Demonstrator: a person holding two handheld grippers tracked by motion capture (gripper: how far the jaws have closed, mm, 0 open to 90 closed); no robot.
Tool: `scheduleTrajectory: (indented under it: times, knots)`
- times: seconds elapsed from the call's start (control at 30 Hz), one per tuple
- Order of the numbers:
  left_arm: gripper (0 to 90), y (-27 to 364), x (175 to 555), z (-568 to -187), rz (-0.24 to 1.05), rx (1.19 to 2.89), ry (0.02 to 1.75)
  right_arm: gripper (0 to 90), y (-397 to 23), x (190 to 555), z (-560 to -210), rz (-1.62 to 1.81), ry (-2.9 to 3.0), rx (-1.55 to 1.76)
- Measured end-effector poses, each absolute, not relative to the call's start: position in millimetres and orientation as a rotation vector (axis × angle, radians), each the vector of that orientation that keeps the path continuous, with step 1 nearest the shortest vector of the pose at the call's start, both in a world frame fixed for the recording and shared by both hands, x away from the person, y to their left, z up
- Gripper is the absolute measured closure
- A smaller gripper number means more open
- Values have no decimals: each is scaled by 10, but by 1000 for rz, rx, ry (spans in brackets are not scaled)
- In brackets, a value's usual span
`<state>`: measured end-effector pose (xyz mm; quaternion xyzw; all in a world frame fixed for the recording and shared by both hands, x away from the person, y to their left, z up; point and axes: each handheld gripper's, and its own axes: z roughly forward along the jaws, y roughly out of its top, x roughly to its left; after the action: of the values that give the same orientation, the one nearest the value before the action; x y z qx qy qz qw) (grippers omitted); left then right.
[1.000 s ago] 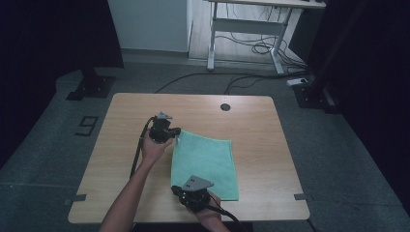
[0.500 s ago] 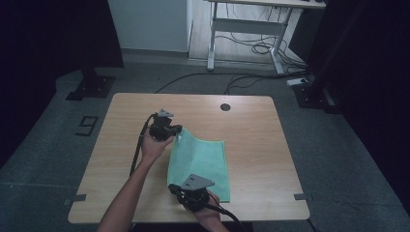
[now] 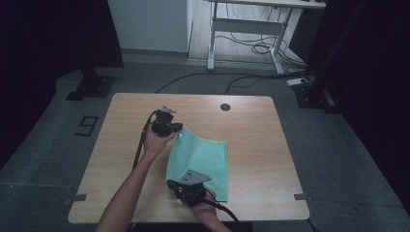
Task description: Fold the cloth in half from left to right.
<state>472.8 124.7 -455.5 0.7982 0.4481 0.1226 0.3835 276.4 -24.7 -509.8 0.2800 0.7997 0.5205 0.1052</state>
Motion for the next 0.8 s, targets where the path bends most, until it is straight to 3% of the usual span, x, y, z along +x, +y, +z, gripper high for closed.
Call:
scheduleTrajectory:
  times: [0.43,0.8]
  knots:
    - [890,1341,4581,-4351,343,2008,1134,883,-271,2664,-4880,1590,2279,769]
    - [890,1384,4605,-4321,338,1994,1146,886,-245,2715,-4962,1592,2313,805]
